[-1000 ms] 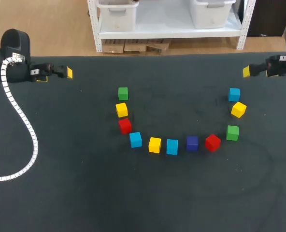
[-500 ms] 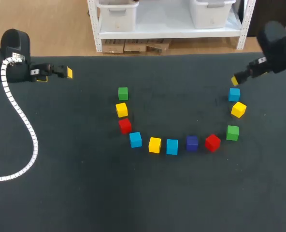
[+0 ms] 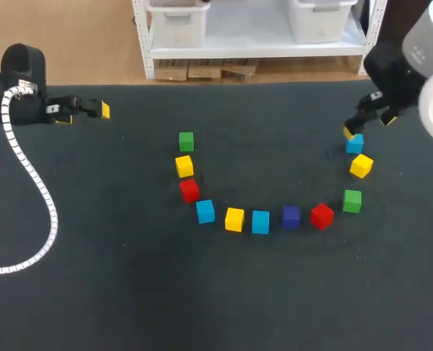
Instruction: Place the blue cubes, place green cubes on the blue cubes, place the yellow cubes on the green cubes, then place the red cubes on the yellow cubes, and place purple cube on the red cubes.
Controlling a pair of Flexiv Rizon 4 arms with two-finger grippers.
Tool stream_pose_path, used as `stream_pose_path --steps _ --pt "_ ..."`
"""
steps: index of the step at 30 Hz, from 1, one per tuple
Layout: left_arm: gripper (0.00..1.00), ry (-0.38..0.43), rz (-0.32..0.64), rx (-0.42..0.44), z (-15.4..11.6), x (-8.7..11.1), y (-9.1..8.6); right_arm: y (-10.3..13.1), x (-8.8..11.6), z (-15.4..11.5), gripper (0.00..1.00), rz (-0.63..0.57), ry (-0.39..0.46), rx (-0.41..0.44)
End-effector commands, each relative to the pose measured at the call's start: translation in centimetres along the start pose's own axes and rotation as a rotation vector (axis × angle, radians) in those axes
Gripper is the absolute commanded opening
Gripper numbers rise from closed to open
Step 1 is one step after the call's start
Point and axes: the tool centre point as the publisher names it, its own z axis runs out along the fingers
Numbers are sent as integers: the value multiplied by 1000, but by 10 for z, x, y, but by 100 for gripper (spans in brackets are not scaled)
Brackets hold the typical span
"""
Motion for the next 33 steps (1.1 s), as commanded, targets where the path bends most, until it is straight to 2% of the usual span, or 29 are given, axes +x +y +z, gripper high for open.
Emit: stream_pose_path --steps 1,16,30,33 --pt "100 -7 4 16 0 1 4 -6 -12 18 100 26 49 8" --pt "100 -7 4 16 0 1 4 -22 -19 37 100 105 68 9" --pt "100 -7 4 16 0 1 4 -36 -18 70 100 211 161 19" --pt "100 -7 4 16 0 1 4 -37 -16 74 85 219 173 16"
